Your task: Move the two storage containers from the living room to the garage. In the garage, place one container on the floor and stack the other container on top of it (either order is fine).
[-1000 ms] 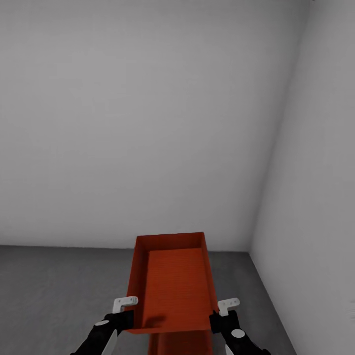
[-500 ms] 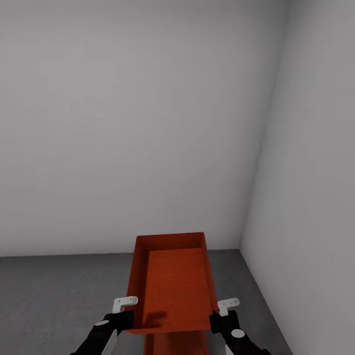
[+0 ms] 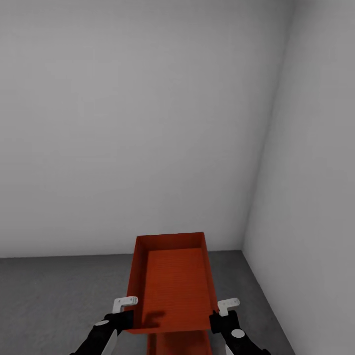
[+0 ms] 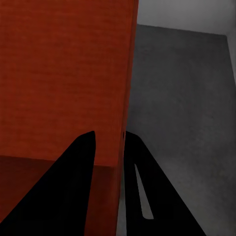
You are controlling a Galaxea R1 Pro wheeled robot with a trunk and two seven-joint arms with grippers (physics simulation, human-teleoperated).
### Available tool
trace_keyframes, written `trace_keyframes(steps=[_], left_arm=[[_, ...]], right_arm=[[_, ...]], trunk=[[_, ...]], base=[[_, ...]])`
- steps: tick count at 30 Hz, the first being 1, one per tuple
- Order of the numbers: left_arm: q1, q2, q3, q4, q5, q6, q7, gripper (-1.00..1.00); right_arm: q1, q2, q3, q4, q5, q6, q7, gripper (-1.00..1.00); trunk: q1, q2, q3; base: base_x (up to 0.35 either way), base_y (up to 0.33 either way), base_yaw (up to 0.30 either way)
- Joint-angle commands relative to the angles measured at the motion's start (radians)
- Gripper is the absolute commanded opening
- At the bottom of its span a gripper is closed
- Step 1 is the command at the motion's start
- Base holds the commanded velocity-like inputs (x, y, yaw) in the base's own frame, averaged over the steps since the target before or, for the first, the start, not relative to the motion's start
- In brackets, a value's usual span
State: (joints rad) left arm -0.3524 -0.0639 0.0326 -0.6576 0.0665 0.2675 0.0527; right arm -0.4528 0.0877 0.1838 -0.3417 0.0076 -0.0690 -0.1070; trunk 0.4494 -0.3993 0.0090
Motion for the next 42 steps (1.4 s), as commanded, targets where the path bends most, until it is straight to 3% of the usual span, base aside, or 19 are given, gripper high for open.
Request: trace_keyframes(steps=[1, 11, 42], left_arm=[[0.000, -0.002, 0.009, -0.004, -0.017, -0.078, 0.027, -1.00], [0.000, -0.001, 0.009, -0.004, -0.017, -0.078, 0.027, -1.00], [-0.001, -0.002, 0.009, -0.004, -0.017, -0.076, 0.028, -1.00]], right_arm=[[0.000, 0.025, 0.013, 0.003, -0.006, -0.002, 0.086, -1.00], [0.000, 0.025, 0.013, 0.003, -0.006, -0.003, 0.086, -1.00], [0.000, 0.025, 0.014, 0.003, -0.006, -0.003, 0.086, -1.00]], trunk=[[0.001, -0.001, 0.000], [0.001, -0.001, 0.000], [0.001, -0.001, 0.000]], base=[[0.165, -0.030, 0.000], [0.228, -0.076, 0.000], [0.013, -0.011, 0.000]])
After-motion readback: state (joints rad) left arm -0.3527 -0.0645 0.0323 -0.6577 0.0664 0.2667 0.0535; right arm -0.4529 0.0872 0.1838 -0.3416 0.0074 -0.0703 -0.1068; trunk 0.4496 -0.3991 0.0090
